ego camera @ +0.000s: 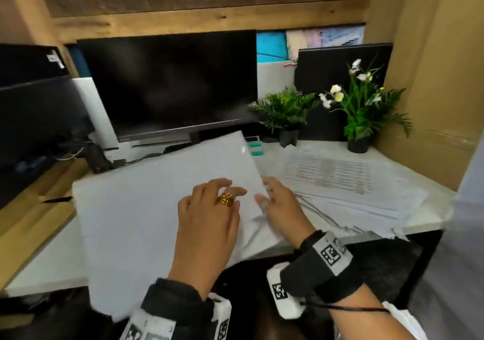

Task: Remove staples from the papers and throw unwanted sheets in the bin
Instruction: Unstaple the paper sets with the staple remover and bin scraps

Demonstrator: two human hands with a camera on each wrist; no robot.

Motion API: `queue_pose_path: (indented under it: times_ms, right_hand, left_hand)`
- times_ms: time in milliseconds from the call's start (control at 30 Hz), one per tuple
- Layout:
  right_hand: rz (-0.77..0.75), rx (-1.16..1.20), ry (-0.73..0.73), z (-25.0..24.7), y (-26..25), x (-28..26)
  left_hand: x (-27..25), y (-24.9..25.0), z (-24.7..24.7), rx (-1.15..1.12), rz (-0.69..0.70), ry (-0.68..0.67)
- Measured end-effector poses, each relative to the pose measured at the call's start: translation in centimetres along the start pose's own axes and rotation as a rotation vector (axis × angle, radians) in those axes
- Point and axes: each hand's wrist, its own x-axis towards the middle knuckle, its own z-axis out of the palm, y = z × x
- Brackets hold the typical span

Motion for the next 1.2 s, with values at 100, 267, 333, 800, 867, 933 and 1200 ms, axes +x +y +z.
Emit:
queue_pose_path:
  times_ms: [100, 267, 333, 800, 867, 933, 1200]
  right_hand:
    - [0.043, -0.312, -0.088, 1.7, 2.4, -0.8]
    - [0.042, -0.466, -0.206, 1.7, 3.3, -1.5]
    - [0.045, -0.498, -0.218, 1.1, 3.3, -1.3]
    - [0.361, -0.956, -0.301, -2.1, 2.0, 4.7]
    - [0.382, -0.942, -0.336, -2.0, 1.7, 4.2]
    - [0.385, -0.891, -0.339, -2.2, 1.5, 3.9]
    - [0.29, 0.084, -0.033, -5.5, -0.8, 2.9]
  left_hand:
    - [-0.9, -1.6, 1.7, 0.091, -0.053, -0.231]
    - [0.2, -4.0, 4.4, 0.174, -0.1, -0.501]
    - [0.5, -5.0, 5.4, 0.176, -0.154, -0.579]
    - [-0.7, -6.7, 8.7, -0.121, -0.462, -0.474]
    - [-0.6, -6.9, 8.3, -0.241, -0.473, -0.435]
    - [-0.4, -7.0, 7.6, -0.279, -0.433, -0.427]
    - [0.2, -6.1, 5.8, -0.429, -0.279, -0.478]
